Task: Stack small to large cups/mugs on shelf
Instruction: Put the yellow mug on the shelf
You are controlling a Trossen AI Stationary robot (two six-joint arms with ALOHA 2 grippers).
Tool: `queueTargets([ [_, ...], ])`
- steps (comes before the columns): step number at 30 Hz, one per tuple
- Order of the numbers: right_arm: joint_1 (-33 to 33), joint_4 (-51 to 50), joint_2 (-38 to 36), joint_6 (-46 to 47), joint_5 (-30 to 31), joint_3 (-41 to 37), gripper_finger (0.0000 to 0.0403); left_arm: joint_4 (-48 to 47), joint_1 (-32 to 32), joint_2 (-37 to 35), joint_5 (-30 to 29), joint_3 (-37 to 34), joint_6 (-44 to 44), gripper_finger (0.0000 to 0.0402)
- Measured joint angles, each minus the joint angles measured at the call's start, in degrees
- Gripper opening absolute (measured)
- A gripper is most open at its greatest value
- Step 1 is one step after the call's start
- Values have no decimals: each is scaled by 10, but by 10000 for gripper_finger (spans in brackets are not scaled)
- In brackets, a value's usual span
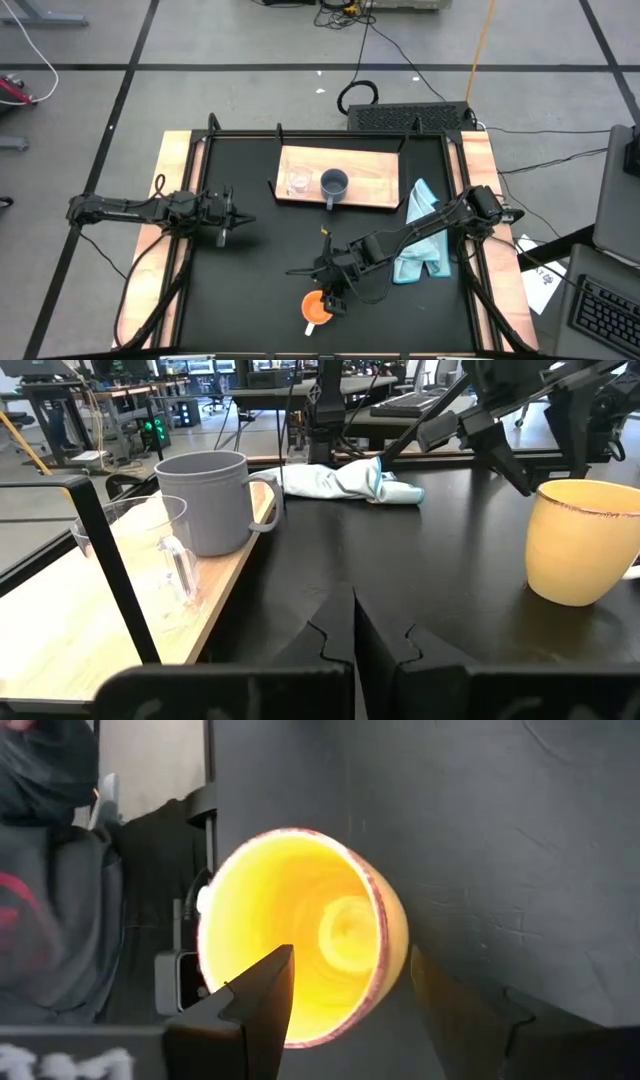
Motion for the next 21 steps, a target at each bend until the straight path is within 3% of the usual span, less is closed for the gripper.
queueTargets([
  [21, 0, 19, 17, -6, 2, 0, 169, -4, 0, 0, 8, 0, 7, 1],
])
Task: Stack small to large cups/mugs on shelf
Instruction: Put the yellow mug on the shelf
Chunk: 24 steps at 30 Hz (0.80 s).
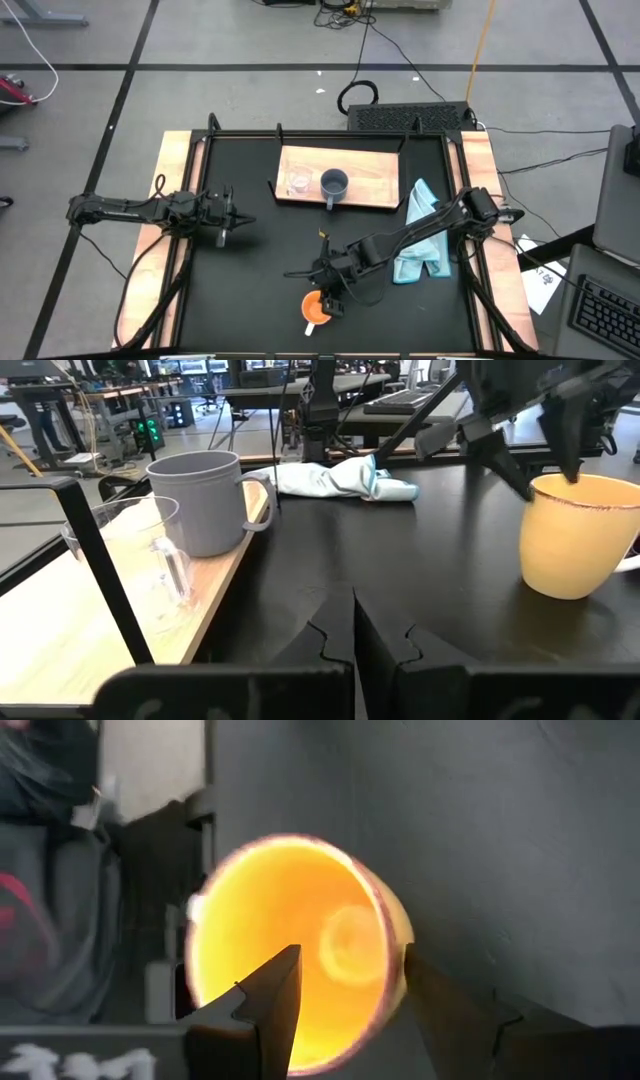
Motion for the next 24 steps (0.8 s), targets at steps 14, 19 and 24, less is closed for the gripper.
queueTargets([
  [14, 1, -1, 8, -9, 1, -1, 169, 0, 0, 0, 1, 0, 0, 1],
  [19, 1, 0, 7, -11, 4, -1, 169, 0, 0, 0, 2, 0, 0, 1],
  [24, 1, 0, 7, -10, 4, -1, 169, 0, 0, 0, 2, 0, 0, 1],
])
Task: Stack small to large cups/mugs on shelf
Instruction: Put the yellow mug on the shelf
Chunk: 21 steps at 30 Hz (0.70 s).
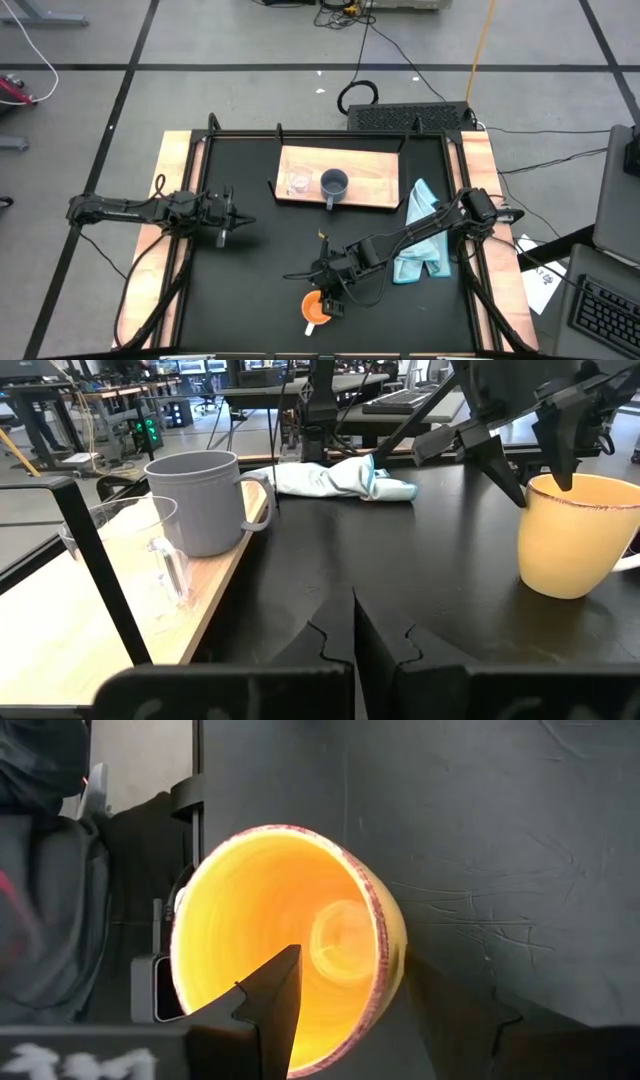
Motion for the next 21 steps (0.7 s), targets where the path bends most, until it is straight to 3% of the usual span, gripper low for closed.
queueTargets([
  [21, 10, -10, 0, 35, 25, 0, 169, -2, 0, 0, 12, 0, 0, 1],
])
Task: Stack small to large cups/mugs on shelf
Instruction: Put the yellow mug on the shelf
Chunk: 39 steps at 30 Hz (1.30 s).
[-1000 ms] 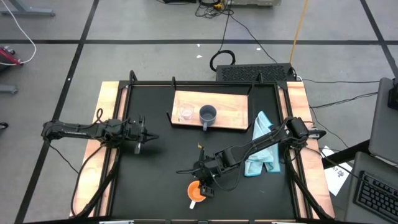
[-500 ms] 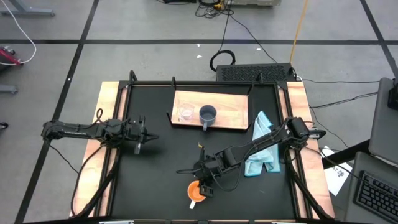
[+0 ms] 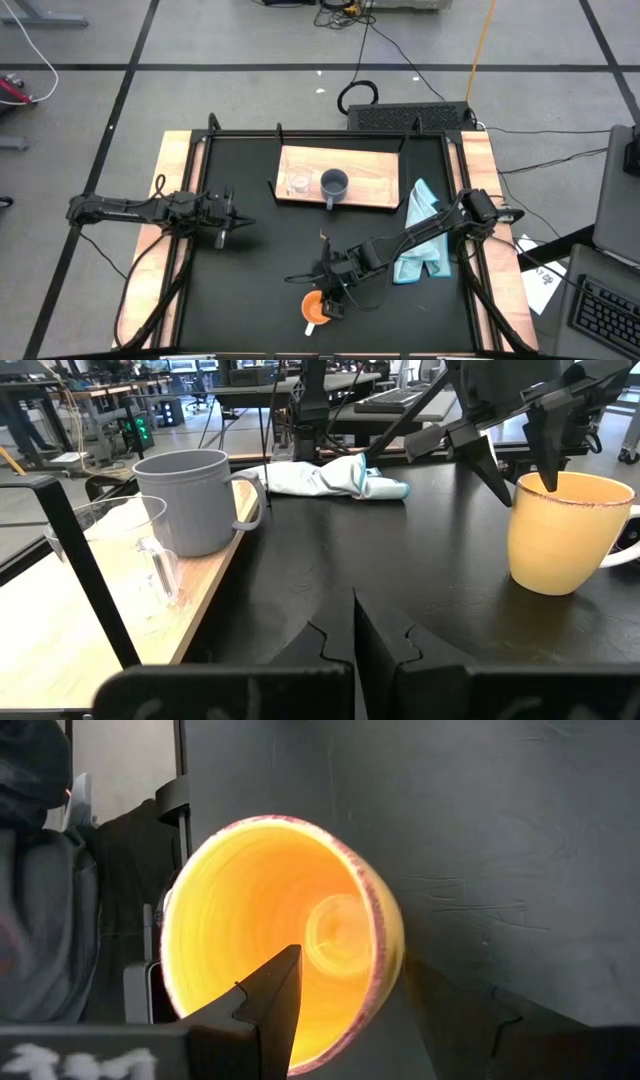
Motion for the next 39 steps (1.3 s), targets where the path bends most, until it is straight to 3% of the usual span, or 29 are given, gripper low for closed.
queueTargets([
  [27, 2, 70, -1, 11, 0, -53, 166, 0, 0, 0, 0, 0, -5, 1],
  [32, 2, 71, -1, 5, 0, -53, 130, 0, 0, 0, 0, 0, -5, 1],
  [39, -1, 74, -1, -7, 4, -53, 35, 0, 0, 0, 0, 0, -5, 1],
])
